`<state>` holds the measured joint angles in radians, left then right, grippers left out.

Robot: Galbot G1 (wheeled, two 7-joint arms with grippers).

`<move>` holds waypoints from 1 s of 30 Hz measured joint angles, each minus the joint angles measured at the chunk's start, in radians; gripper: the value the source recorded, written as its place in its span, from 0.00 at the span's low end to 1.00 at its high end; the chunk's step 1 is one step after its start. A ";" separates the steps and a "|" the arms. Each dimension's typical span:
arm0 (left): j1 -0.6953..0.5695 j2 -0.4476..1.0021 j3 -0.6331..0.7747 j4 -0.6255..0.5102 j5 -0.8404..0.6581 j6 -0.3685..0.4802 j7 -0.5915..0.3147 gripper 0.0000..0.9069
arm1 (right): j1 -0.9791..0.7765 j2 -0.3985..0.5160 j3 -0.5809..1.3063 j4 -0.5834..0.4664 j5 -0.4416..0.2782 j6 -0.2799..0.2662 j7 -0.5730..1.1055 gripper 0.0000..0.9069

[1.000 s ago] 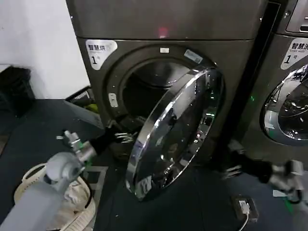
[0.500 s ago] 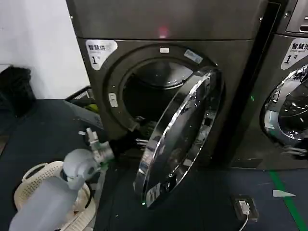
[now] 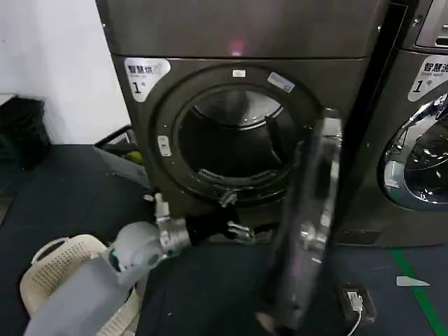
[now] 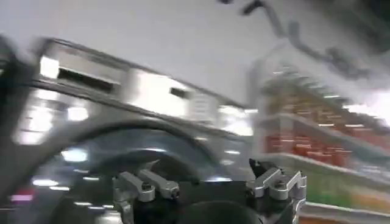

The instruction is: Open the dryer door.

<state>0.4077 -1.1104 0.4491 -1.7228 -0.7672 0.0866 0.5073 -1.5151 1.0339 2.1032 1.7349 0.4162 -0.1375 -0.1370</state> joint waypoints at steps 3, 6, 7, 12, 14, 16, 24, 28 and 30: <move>-0.040 -0.031 0.030 0.042 0.019 -0.014 -0.011 1.00 | -0.014 0.005 0.024 0.003 0.005 -0.002 0.008 1.00; -0.075 -0.067 0.045 0.086 0.039 -0.028 -0.011 1.00 | -0.025 0.006 0.046 0.006 0.010 -0.005 0.009 1.00; -0.086 -0.077 0.050 0.099 0.042 -0.032 -0.011 1.00 | -0.029 0.006 0.054 0.006 0.011 -0.008 0.009 1.00; -0.131 -0.135 0.083 0.160 0.076 -0.057 -0.011 1.00 | -0.045 0.010 0.080 0.012 0.012 -0.012 0.006 1.00; -0.144 -0.158 0.094 0.182 0.084 -0.063 -0.017 1.00 | -0.053 0.011 0.089 0.016 0.016 -0.012 0.005 1.00; -0.157 -0.181 0.105 0.207 0.095 -0.077 -0.025 1.00 | -0.058 0.011 0.098 0.016 0.027 -0.012 0.004 1.00; -0.174 -0.269 0.117 0.306 0.129 -0.103 -0.051 1.00 | -0.073 0.003 0.125 0.005 0.032 -0.009 0.003 1.00; -0.182 -0.301 0.117 0.343 0.143 -0.104 -0.063 1.00 | -0.074 -0.006 0.137 0.003 0.026 -0.012 0.003 1.00; -0.183 -0.318 0.117 0.361 0.144 -0.105 -0.066 1.00 | -0.076 -0.006 0.141 0.002 0.012 -0.013 0.002 1.00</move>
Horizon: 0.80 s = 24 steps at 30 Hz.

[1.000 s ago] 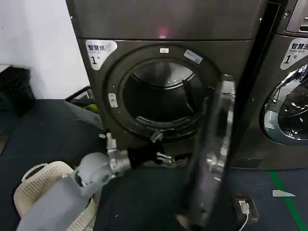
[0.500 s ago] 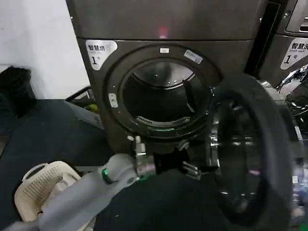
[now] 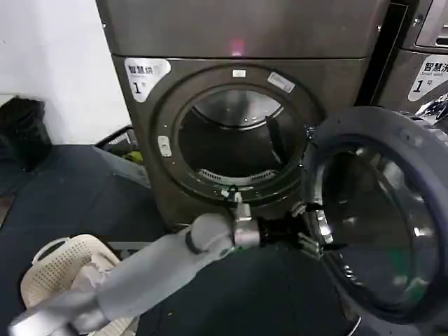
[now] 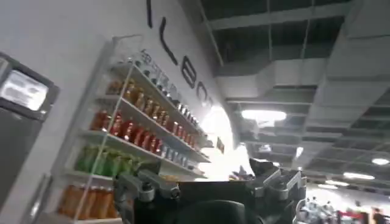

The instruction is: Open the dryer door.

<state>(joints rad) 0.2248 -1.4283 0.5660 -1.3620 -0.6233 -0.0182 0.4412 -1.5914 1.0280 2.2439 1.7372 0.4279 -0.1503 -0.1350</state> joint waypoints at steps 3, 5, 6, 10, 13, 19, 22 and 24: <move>-0.001 -0.026 -0.002 0.025 0.013 -0.004 -0.004 1.00 | -0.003 -0.001 0.009 -0.008 -0.025 -0.005 0.003 1.00; -0.005 -0.040 -0.002 0.040 0.020 -0.005 -0.008 1.00 | -0.007 -0.003 0.015 -0.013 -0.031 -0.009 0.005 1.00; -0.009 -0.048 -0.002 0.046 0.023 -0.007 -0.010 1.00 | -0.009 -0.003 0.018 -0.015 -0.032 -0.009 0.005 1.00; -0.021 -0.079 -0.002 0.078 0.033 -0.011 -0.021 1.00 | -0.016 -0.003 0.026 -0.015 -0.031 -0.007 0.000 1.00; -0.031 -0.101 -0.002 0.099 0.044 -0.015 -0.031 1.00 | -0.018 -0.004 0.030 -0.015 -0.030 -0.006 -0.001 1.00; -0.047 -0.134 -0.003 0.139 0.052 -0.017 -0.037 1.00 | -0.021 -0.005 0.041 -0.008 -0.030 -0.006 -0.002 1.00; -0.050 -0.141 -0.004 0.155 0.055 -0.019 -0.040 1.00 | -0.022 -0.006 0.044 -0.004 -0.029 -0.006 -0.003 1.00; -0.050 -0.141 -0.004 0.163 0.058 -0.019 -0.042 1.00 | -0.023 -0.006 0.044 -0.004 -0.029 -0.007 -0.003 1.00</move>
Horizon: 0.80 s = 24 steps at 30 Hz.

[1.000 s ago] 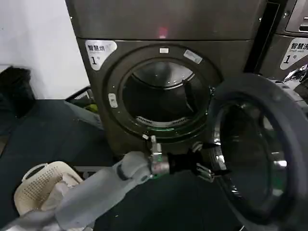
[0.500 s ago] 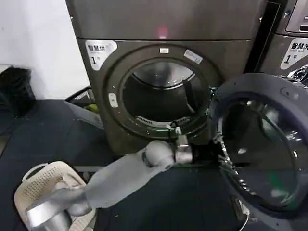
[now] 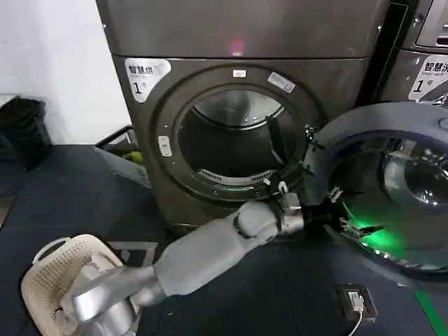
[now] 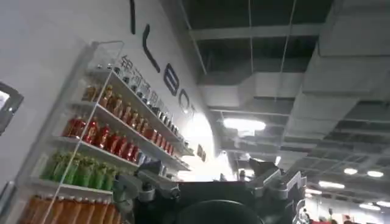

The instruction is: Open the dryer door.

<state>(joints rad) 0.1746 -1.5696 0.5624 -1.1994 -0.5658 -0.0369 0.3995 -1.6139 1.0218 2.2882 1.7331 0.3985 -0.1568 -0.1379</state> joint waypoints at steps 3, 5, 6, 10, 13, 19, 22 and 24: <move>0.000 -0.006 0.000 0.012 0.007 -0.001 -0.007 1.00 | 0.000 0.000 0.002 0.002 -0.001 -0.001 0.000 1.00; 0.000 -0.012 -0.001 0.026 0.015 -0.001 -0.013 1.00 | -0.001 0.000 0.003 0.004 -0.003 -0.003 0.000 1.00; -0.001 -0.015 -0.001 0.033 0.016 -0.001 -0.015 1.00 | -0.002 0.000 0.003 0.005 -0.003 -0.003 0.000 1.00; -0.006 -0.020 -0.002 0.048 0.018 -0.001 -0.022 1.00 | -0.005 0.000 0.008 0.005 -0.003 -0.003 0.000 1.00; -0.009 -0.023 -0.003 0.058 0.019 -0.002 -0.022 1.00 | -0.008 -0.001 0.012 0.005 -0.003 -0.003 0.000 1.00; -0.009 -0.023 -0.004 0.062 0.021 -0.003 -0.026 1.00 | -0.008 -0.007 0.013 0.005 -0.003 -0.005 0.000 1.00; -0.009 -0.020 -0.005 0.061 0.021 -0.005 -0.027 1.00 | -0.008 -0.009 0.013 0.005 -0.003 -0.005 0.000 1.00; -0.009 -0.013 -0.004 0.055 0.018 -0.009 -0.024 1.00 | -0.008 -0.013 0.013 0.005 -0.003 -0.005 -0.001 1.00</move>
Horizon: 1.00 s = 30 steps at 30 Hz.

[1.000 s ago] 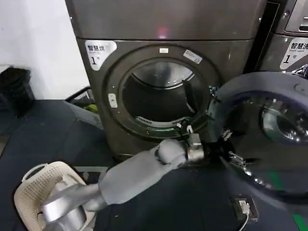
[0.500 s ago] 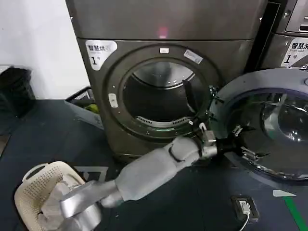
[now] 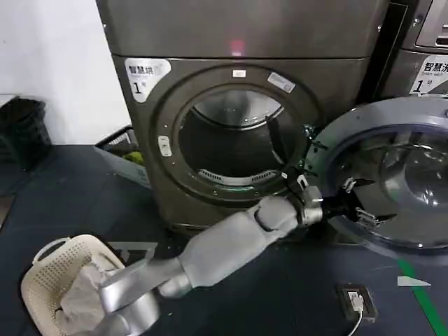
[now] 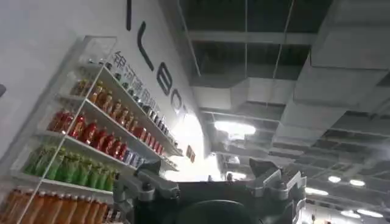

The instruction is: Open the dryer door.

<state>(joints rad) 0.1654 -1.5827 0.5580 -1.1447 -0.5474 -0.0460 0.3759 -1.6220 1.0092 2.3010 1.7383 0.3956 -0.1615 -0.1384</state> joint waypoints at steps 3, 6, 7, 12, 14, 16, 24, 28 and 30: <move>-0.001 0.013 0.000 -0.015 -0.012 -0.017 0.013 1.00 | 0.000 -0.008 0.001 -0.003 0.000 0.000 0.000 1.00; 0.005 0.034 0.006 -0.040 -0.055 -0.041 0.033 1.00 | 0.001 -0.013 0.001 -0.005 0.000 0.000 0.000 1.00; 0.009 0.043 0.010 -0.054 -0.075 -0.048 0.033 1.00 | 0.003 -0.015 0.001 -0.005 0.000 0.000 0.000 1.00; 0.020 0.113 0.036 -0.140 -0.180 -0.116 0.056 1.00 | 0.009 -0.024 -0.001 -0.004 -0.002 0.000 0.000 1.00; 0.019 0.149 0.048 -0.176 -0.230 -0.159 0.064 1.00 | 0.009 -0.027 0.000 -0.004 -0.005 0.000 0.000 1.00; 0.020 0.185 0.064 -0.215 -0.253 -0.198 0.060 1.00 | 0.007 -0.030 0.005 -0.004 -0.009 0.000 -0.001 1.00; 0.024 0.376 0.138 -0.400 -0.249 -0.276 -0.002 1.00 | -0.001 -0.047 0.035 0.001 -0.054 0.009 -0.007 1.00; 0.030 0.508 0.188 -0.508 -0.250 -0.276 -0.024 1.00 | 0.000 -0.054 0.051 0.003 -0.103 0.032 -0.007 1.00; 0.032 0.577 0.205 -0.552 -0.245 -0.274 -0.034 1.00 | 0.000 -0.058 0.060 0.004 -0.125 0.038 -0.007 1.00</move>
<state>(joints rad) 0.1977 -1.0054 0.7634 -1.6965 -0.7928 -0.3201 0.3419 -1.6218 0.9513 2.3614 1.7420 0.2711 -0.1235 -0.1453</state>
